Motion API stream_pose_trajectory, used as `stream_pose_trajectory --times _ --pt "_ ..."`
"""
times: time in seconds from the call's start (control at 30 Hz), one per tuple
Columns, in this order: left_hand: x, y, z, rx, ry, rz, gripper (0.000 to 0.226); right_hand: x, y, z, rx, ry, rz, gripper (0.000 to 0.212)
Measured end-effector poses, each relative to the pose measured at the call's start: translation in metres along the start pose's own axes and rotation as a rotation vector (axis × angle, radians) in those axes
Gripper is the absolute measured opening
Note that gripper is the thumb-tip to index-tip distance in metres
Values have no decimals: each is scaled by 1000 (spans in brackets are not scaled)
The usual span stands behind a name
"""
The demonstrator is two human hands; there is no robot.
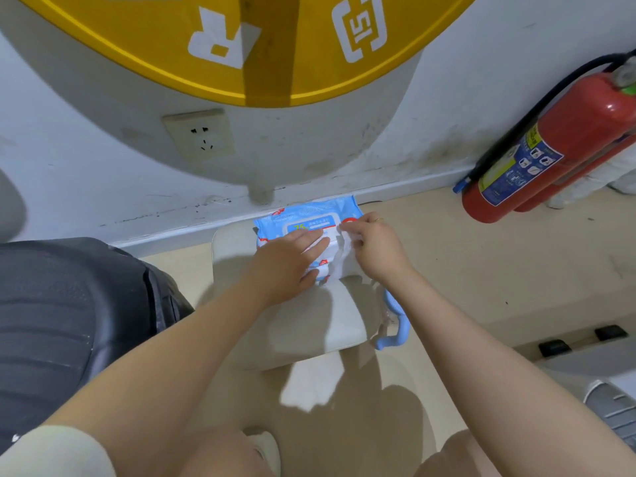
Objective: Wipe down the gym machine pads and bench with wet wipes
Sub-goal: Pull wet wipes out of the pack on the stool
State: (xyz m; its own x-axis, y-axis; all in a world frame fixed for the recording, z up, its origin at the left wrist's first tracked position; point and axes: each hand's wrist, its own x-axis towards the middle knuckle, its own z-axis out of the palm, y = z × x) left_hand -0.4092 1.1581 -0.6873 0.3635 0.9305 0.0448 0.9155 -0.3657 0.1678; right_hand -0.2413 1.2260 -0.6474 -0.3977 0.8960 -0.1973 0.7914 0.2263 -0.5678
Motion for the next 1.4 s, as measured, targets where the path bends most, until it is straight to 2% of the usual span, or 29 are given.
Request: stream_pose_trajectory --times 0.07,0.13,0.27,0.33,0.37,0.4,0.47,0.53,0.6,0.7,0.83,0.93,1.03,1.07,1.17,1.2,1.27,1.4 --pt "-2 -1 6 72 -10 28 53 -4 3 4 -107 -75 -40 42" --pt "0 -3 8 70 -33 21 53 -7 4 5 -111 -94 -45 42" --pt "6 3 -19 -78 -174 -93 52 -20 -10 -21 86 64 5 37" --pt "12 13 -55 -102 -240 -145 47 -37 -26 -49 210 72 88 25" --pt "16 23 -82 -151 -213 -200 44 -49 -36 -65 286 57 133 21" --pt "18 37 -112 -242 -143 -263 47 -63 -46 -85 371 32 167 18" --pt "22 70 -176 -617 -9 -440 51 -92 -73 -130 575 -38 228 22" --pt "21 105 -236 -990 -102 -518 33 -118 -100 -174 766 -93 296 23" --pt "15 132 -285 -1084 -220 -427 38 -143 -127 -218 876 -98 358 21" --pt "8 157 -360 -1030 -250 -369 37 -184 -162 -292 980 -45 437 23" --pt "8 180 -447 -1090 -302 -279 29 -234 -195 -368 1071 111 474 27" --pt "15 202 -493 -1294 -342 -275 7 -271 -208 -400 1097 314 517 27" --pt "25 231 -519 -1357 -488 -155 12 -314 -217 -416 1196 502 578 19" --pt "28 244 -523 -1333 -521 -94 13 -332 -220 -420 1284 529 588 14" --pt "29 300 -534 -1281 -616 92 22 -395 -229 -425 1609 591 527 16" --pt "26 320 -535 -1256 -654 143 24 -418 -231 -426 1628 634 525 16" --pt "13 362 -534 -1203 -734 239 23 -463 -235 -424 1515 749 609 11" --pt "-31 452 -531 -1143 -924 415 17 -552 -236 -405 1253 1177 984 50"
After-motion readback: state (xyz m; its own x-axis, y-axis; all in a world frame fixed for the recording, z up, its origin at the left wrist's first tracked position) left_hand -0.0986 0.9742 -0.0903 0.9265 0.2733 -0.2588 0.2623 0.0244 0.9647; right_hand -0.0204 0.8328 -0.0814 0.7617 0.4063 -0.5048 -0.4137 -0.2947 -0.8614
